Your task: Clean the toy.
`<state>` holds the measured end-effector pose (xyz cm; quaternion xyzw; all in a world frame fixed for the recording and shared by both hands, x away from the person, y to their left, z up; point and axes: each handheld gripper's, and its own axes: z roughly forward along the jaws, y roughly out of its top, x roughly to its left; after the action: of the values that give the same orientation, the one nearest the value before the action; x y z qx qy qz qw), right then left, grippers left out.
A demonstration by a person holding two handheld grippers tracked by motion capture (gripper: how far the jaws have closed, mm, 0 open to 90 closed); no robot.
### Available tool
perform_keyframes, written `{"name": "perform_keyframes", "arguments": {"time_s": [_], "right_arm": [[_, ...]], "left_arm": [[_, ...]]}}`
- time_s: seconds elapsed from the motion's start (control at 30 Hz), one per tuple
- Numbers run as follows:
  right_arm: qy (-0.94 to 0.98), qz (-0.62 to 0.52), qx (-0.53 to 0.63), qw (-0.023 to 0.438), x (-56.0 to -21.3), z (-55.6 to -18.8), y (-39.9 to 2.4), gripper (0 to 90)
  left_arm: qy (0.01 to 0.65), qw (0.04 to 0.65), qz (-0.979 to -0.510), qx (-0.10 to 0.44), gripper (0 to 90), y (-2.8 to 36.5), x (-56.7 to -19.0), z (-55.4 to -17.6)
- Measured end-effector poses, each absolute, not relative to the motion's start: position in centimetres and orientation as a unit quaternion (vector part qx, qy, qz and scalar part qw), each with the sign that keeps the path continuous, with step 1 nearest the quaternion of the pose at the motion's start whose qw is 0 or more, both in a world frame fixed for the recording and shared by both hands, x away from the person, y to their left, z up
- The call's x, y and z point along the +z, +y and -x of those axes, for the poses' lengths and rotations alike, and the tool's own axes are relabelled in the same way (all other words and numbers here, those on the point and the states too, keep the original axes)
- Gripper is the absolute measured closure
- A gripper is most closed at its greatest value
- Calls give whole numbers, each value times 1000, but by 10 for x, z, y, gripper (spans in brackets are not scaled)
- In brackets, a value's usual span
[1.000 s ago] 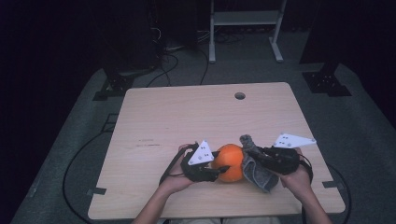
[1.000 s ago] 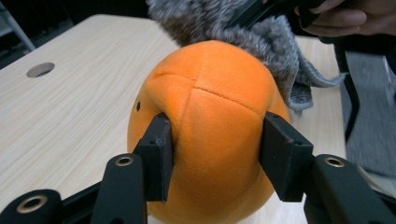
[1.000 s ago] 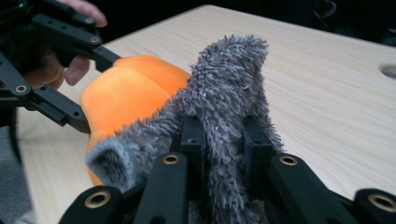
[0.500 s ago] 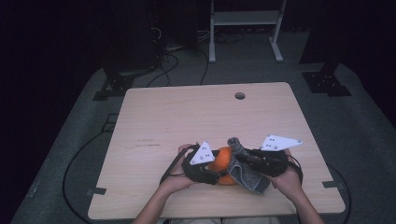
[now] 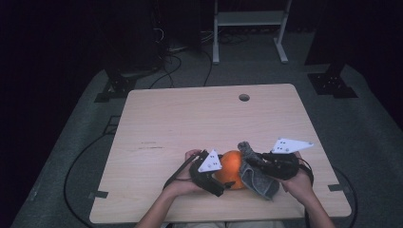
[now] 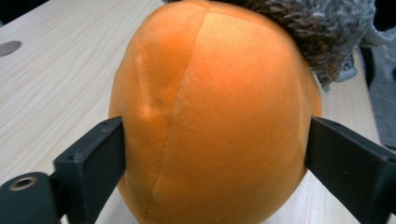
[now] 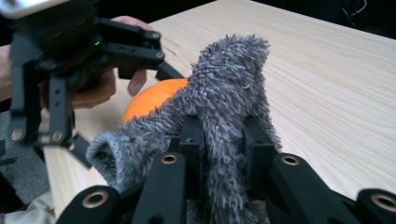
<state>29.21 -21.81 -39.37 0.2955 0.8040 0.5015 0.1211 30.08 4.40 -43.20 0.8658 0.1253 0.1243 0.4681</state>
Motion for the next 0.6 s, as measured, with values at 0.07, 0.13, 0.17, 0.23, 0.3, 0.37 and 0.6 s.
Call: {"name": "perform_keyframes", "arguments": {"time_s": [0.07, 0.13, 0.17, 0.23, 0.3, 0.37, 0.6], "right_arm": [[800, -305, 502, 125, -394, -293, -221, 731], [798, -307, 501, 132, -393, -293, -223, 733], [797, -310, 501, 136, -390, -291, -224, 735], [799, -296, 503, 145, -382, -285, -219, 738], [809, -257, 509, 146, -370, -274, -201, 738], [816, -239, 503, 153, -368, -270, -190, 738], [802, -292, 495, 162, -383, -289, -214, 738]], "left_arm": [[138, 469, -862, 130, 180, 44, -430, -300], [147, 467, -862, 134, 261, 42, -427, -298], [149, 468, -861, 136, 292, 41, -426, -297], [153, 465, -861, 140, 312, 37, -425, -294], [155, 462, -862, 140, 311, 31, -424, -292], [151, 461, -862, 145, 310, 29, -424, -289], [158, 473, -857, 129, 308, 36, -428, -292]]}}
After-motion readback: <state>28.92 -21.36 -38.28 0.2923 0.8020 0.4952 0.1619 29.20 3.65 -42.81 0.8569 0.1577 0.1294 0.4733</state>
